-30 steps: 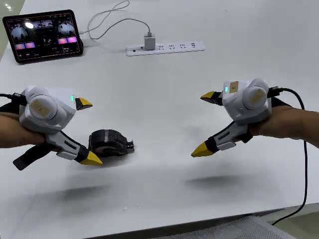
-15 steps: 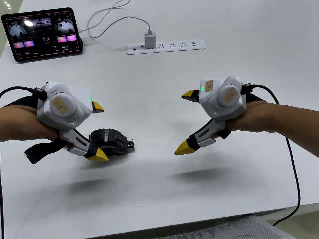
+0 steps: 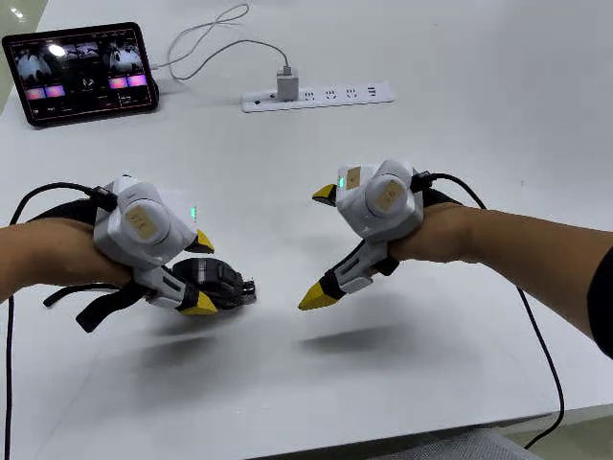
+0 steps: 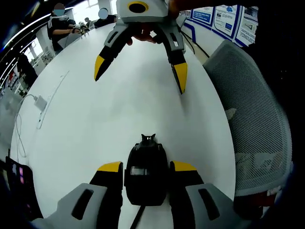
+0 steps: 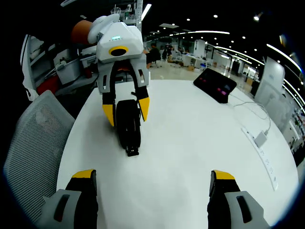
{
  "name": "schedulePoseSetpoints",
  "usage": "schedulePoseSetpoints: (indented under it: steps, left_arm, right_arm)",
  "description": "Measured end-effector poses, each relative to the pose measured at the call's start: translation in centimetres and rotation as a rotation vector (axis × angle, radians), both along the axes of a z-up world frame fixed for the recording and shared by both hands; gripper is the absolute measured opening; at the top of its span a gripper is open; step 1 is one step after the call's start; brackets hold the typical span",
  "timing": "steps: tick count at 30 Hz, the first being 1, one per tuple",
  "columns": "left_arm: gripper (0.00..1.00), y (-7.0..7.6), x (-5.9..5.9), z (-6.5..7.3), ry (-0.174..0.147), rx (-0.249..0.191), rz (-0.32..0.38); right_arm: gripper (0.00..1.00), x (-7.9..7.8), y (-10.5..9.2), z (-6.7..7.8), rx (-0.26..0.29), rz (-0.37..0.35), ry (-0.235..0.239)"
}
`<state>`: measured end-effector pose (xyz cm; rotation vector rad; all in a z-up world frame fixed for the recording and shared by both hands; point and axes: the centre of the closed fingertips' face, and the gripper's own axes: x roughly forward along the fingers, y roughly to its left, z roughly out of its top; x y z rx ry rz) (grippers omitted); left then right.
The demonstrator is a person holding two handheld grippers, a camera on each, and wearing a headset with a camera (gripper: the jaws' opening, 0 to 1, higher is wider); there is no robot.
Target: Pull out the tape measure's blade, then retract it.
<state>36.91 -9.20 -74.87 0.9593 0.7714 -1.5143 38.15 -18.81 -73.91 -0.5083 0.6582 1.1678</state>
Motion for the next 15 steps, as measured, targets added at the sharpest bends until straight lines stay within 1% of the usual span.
schedulePoseSetpoints:
  steps: [1,2,5,10,12,15]
  left_arm:
    - [0.30,0.2,0.2,-0.1,-0.013,0.009,0.003]
    - [0.31,0.0,0.3,-0.1,-0.014,0.004,0.005]
    - [0.30,0.1,0.4,0.0,-0.006,0.019,0.021]
    - [0.30,0.2,0.4,-0.1,-0.018,0.041,0.011]
    - [0.30,0.2,0.3,-0.1,-0.025,0.049,0.012]
    - [0.30,0.2,0.4,-0.2,-0.022,0.046,0.042]
  right_arm:
    - [0.96,0.0,0.1,-0.1,-0.001,0.001,0.001]
    - [0.96,0.0,0.3,-0.2,-0.003,0.008,0.003]
    - [0.94,-0.1,0.7,-0.3,-0.003,0.018,0.005]
    - [0.91,0.0,1.2,-0.6,-0.005,0.035,0.002]
    - [0.89,0.1,1.4,-0.7,-0.005,0.041,0.003]
    - [0.85,0.0,1.8,-0.8,-0.004,0.053,-0.003]
